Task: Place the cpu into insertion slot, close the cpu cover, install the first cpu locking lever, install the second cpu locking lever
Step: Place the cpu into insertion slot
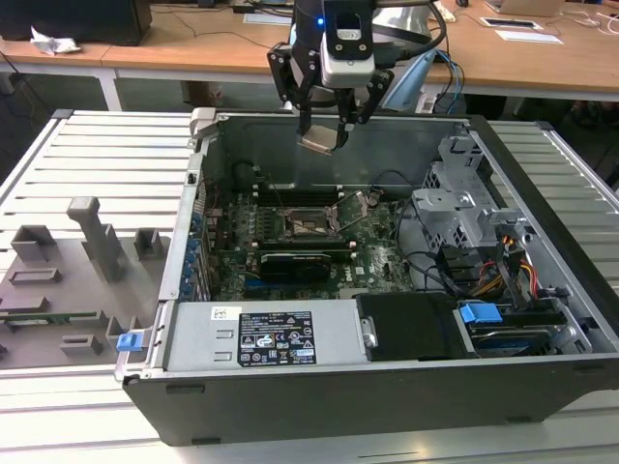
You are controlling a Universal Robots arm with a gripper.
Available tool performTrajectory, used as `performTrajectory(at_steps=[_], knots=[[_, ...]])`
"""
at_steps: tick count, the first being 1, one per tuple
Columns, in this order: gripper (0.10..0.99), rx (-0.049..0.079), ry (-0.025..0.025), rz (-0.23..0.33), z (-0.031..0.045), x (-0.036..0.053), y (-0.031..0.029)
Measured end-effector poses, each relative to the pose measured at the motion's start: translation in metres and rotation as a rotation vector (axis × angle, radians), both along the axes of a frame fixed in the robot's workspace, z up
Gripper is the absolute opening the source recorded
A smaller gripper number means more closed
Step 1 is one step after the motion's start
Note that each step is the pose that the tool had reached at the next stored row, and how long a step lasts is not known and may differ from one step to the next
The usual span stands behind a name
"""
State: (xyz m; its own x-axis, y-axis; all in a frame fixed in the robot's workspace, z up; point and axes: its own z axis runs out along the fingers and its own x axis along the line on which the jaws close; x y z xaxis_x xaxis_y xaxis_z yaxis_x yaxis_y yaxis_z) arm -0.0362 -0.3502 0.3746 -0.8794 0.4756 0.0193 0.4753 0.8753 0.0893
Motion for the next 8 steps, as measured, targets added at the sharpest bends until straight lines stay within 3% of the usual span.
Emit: performTrajectory(at_steps=[8], knots=[[0.525, 0.000, 0.0000, -0.045, 0.0000, 0.0000, 0.0000]])
